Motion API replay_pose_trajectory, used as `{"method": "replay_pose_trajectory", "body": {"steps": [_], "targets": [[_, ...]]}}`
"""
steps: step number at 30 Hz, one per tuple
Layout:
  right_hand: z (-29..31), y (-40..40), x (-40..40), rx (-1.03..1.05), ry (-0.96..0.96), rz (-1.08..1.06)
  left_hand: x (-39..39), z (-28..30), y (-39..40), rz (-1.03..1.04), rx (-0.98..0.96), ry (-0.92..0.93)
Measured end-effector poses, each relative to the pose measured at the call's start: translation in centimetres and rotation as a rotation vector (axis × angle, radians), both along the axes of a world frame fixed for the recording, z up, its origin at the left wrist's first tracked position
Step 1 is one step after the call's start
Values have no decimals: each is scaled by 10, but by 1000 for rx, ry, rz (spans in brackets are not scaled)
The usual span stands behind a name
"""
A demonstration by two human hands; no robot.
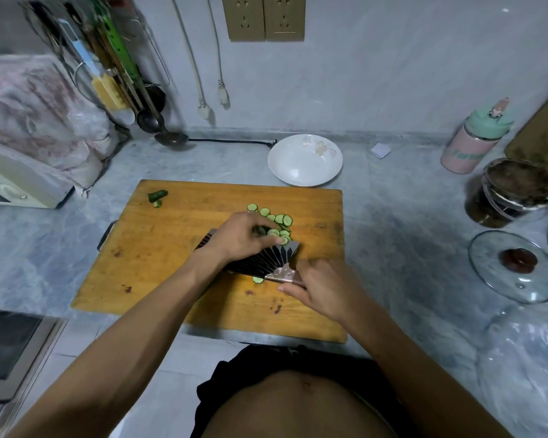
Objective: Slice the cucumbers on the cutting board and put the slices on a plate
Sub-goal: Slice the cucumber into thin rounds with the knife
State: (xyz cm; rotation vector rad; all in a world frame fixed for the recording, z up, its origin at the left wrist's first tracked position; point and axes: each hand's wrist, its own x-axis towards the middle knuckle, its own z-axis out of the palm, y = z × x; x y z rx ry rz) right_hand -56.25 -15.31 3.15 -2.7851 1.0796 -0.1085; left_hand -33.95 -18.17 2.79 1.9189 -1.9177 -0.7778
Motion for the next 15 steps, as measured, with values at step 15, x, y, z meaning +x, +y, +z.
{"method": "replay_pose_trajectory", "body": {"steps": [15], "targets": [[-5, 4, -5, 76, -33, -91, 15, 3, 54, 403, -498, 20]]}}
